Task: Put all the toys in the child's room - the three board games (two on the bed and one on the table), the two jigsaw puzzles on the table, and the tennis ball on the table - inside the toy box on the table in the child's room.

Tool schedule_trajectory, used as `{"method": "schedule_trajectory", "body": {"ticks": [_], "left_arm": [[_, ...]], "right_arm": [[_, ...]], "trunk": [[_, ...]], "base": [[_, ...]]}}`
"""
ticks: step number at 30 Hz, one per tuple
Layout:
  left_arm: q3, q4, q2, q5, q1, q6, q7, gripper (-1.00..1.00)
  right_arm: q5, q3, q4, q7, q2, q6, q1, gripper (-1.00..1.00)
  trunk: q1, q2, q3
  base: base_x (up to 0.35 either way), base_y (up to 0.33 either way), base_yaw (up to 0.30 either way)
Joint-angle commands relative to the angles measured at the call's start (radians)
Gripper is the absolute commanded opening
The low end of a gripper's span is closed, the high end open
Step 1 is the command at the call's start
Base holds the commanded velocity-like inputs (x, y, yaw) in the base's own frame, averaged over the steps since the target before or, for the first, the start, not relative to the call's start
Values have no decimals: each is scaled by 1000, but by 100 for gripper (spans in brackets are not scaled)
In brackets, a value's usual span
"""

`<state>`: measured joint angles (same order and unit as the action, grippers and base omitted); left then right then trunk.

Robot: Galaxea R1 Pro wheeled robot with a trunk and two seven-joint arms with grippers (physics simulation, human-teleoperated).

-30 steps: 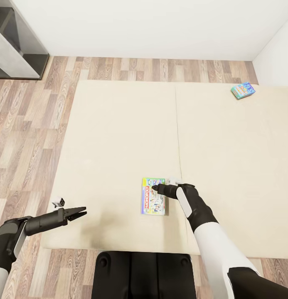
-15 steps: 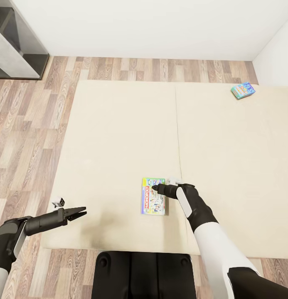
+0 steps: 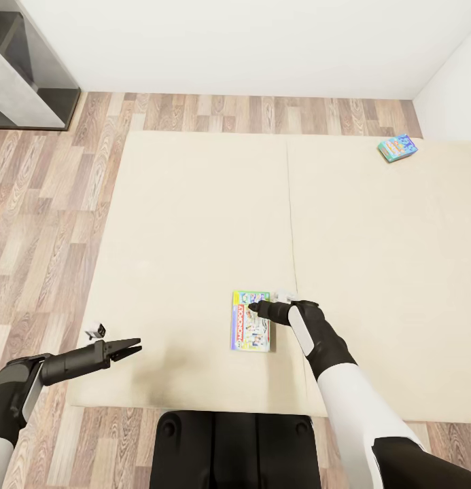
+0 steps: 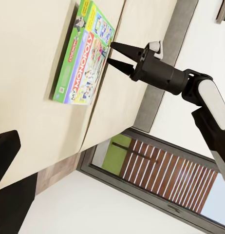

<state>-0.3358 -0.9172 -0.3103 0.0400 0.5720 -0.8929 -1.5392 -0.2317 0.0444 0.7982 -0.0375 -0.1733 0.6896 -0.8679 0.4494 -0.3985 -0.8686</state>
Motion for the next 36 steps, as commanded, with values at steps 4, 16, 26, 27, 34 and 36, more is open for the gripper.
{"method": "schedule_trajectory", "body": {"ticks": [4, 16, 26, 27, 34, 36], "left_arm": [[0, 0, -1, 0, 0, -11, -4, 100], [1, 0, 0, 0, 0, -11, -4, 100], [1, 0, 0, 0, 0, -11, -4, 100], [1, 0, 0, 0, 0, -11, -4, 100], [1, 0, 0, 0, 0, -11, -4, 100], [0, 0, 0, 0, 0, -11, -4, 100]], "right_arm": [[2, 5, 1, -4, -1, 6, 0, 100], [2, 5, 1, -4, -1, 5, 0, 100], [3, 5, 1, -4, -1, 5, 0, 100], [3, 5, 1, -4, -1, 5, 0, 100], [3, 5, 1, -4, -1, 4, 0, 100], [3, 5, 1, -4, -1, 4, 0, 100]], "trunk": [[1, -2, -1], [1, -2, -1], [1, -2, -1], [1, -2, -1], [1, -2, -1], [1, -2, -1]], "base": [[0, 0, 0], [0, 0, 0], [0, 0, 0], [0, 0, 0], [0, 0, 0], [0, 0, 0]]}}
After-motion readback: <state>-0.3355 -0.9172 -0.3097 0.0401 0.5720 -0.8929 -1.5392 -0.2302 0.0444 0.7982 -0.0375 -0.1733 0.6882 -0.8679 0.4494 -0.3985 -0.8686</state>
